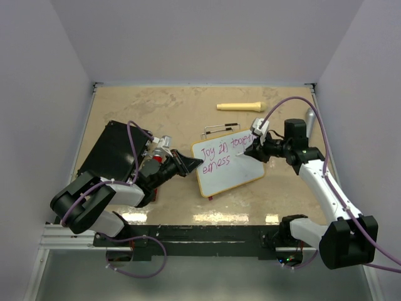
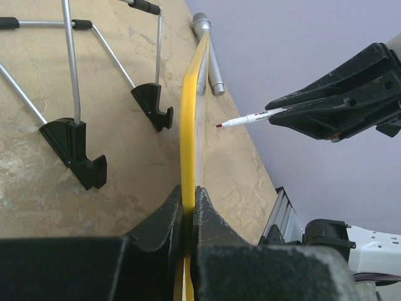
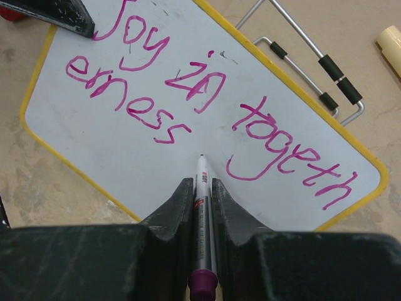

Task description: Write a sentence on the whiteboard

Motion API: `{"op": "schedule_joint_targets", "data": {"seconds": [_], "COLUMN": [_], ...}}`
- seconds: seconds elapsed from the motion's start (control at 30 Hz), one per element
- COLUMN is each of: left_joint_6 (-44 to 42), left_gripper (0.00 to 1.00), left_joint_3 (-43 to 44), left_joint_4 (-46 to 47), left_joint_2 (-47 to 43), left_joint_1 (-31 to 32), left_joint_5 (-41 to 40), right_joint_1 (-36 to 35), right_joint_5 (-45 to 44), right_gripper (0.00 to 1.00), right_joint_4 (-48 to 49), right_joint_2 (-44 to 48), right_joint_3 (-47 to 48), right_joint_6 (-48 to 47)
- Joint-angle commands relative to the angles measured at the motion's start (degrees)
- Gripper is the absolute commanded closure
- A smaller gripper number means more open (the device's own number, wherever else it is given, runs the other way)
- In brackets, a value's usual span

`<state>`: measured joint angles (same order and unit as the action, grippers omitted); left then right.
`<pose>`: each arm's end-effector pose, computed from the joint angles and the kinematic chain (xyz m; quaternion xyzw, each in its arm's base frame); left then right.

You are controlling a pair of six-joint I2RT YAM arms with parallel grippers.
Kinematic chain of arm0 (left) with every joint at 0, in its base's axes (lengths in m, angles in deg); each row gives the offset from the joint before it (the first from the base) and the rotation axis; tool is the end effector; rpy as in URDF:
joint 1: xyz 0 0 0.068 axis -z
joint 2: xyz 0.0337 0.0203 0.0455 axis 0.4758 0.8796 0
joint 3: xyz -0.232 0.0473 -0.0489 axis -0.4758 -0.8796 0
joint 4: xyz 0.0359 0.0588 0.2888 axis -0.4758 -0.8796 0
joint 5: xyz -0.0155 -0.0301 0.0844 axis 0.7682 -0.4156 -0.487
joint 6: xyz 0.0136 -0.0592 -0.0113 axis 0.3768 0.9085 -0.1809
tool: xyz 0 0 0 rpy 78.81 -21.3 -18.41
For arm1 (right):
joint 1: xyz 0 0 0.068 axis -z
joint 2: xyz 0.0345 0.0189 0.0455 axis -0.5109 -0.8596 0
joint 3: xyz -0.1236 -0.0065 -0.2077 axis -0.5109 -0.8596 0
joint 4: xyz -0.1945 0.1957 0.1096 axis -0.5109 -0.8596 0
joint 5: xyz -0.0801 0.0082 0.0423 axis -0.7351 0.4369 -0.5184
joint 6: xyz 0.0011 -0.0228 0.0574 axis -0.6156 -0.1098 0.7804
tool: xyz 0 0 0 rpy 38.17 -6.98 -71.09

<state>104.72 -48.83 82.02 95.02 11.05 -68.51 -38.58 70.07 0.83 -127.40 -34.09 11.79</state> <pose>0.2102 -0.1829 0.1061 -0.0281 0.7124 -0.5470 0.4387 0.2806 0.0727 0.2347 -0.4467 0.7221 0.2587 0.4606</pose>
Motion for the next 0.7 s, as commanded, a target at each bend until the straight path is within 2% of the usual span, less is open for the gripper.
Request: {"op": "schedule_joint_targets", "data": {"seconds": [0.0, 0.67], "left_joint_6": [0.1, 0.4], "left_gripper": [1.0, 1.0], "left_joint_3": [0.7, 0.4], "left_joint_4": [6.6, 8.0], "left_joint_2": [-1.4, -0.5], "left_joint_1": [0.4, 1.0], "left_joint_5": [-1.3, -1.4], "right_joint_1": [0.0, -0.5], "right_joint_5": [-2.3, -3.0], "right_gripper": [1.0, 1.0], "right_joint_4": [0.5, -2.0], "right_joint_2": [-0.5, -1.4], "right_joint_3": [0.7, 2.5], "right_joint_6": [-0.5, -1.7]}}
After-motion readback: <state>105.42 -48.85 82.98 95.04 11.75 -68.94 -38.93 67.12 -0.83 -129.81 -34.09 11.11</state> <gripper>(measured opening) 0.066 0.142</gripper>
